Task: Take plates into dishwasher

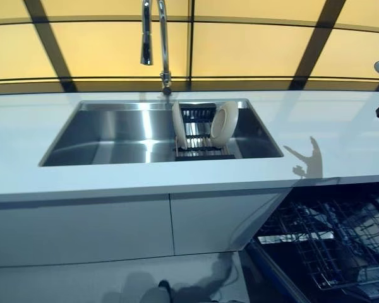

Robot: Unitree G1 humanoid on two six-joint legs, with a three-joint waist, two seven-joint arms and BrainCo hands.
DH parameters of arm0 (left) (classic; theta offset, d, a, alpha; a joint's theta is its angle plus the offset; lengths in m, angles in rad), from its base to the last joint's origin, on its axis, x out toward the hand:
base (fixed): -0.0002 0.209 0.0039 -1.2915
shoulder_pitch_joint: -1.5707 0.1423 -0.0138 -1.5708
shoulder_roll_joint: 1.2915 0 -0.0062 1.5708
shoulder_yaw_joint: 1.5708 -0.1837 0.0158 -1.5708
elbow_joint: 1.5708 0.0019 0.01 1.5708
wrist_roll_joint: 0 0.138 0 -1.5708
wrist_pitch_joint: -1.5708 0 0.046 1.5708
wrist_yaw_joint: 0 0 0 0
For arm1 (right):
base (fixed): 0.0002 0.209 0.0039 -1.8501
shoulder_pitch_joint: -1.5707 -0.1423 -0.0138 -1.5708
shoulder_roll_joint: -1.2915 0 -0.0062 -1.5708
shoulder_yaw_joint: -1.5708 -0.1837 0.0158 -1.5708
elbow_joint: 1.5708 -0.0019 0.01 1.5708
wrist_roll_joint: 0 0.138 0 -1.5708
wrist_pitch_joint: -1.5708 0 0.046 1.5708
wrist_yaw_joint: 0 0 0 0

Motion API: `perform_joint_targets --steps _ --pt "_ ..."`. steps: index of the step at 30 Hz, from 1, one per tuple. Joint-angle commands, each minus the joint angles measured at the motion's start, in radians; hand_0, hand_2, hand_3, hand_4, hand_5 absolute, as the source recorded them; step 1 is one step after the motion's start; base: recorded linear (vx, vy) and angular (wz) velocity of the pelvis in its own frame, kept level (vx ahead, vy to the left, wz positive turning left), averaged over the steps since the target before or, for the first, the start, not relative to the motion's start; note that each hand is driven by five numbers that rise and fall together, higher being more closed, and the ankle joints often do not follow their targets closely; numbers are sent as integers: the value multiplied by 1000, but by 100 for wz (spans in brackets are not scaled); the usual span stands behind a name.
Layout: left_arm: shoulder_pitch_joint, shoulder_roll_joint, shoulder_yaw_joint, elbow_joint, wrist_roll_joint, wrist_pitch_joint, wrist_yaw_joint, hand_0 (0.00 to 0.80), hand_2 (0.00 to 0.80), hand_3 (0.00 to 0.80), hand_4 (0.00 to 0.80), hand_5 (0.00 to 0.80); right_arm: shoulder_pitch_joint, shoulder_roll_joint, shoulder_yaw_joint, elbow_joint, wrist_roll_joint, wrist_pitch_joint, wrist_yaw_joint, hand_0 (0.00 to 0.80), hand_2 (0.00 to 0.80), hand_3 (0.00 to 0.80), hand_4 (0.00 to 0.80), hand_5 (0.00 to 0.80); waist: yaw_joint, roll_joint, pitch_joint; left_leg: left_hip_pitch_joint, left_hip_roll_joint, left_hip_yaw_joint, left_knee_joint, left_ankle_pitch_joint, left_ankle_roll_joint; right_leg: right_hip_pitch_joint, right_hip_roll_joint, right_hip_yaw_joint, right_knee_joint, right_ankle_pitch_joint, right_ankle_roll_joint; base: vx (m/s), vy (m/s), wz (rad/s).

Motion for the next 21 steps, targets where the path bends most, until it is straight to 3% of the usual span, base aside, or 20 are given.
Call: perform_joint_targets --steps 1,9,11,13,16,17,21 --pt "-31 70 -20 -19 -22 2 20 0 0 0 0 0 -119 -14 11 -54 28 -15 53 0 0 0 0 0 59 -36 1 66 -2 3 -36 -56 -37 93 -71 114 -122 35 106 19 -24 30" --pt "-17 54 -41 -36 -2 -31 7 0 0 0 0 0 -122 3 41 -68 -31 17 6 0 0 0 0 0 73 -49 -4 58 2 34 -2 -89 -23 112 -89 98 -132 33 120 44 3 18" --pt "-15 57 -50 -43 15 -34 5 0 0 0 0 0 -116 7 42 -75 -48 13 0 0 0 0 0 0 72 -47 3 70 -6 35 -10 -94 -8 98 -82 102 -62 10 122 49 18 9" --pt "-19 69 -58 -51 16 -33 5 0 0 0 0 0 -104 16 46 -116 -33 20 -20 0 0 0 0 0 60 -43 12 88 -9 15 -34 -88 3 37 -80 125 27 45 131 62 -85 10" --pt "-36 82 -53 -60 -34 -22 25 0 0 0 0 0 -105 42 53 -148 -79 33 -12 0 0 0 0 0 54 -44 28 114 22 20 -53 -80 -18 11 -128 125 -67 121 146 29 -222 -6" --pt "-40 87 -31 -78 -58 -17 32 0 0 0 0 0 -123 62 66 -155 -140 36 -5 0 0 0 0 0 50 -41 46 129 48 31 -48 -97 -29 -42 -156 127 -91 176 156 -2 -315 -23" --pt "-42 89 -13 -78 -65 -15 53 0 0 0 0 0 -167 44 110 -143 -143 85 14 0 0 0 0 0 56 -63 35 95 88 46 -19 -85 -52 -8 -123 104 -152 148 165 56 -243 -14"
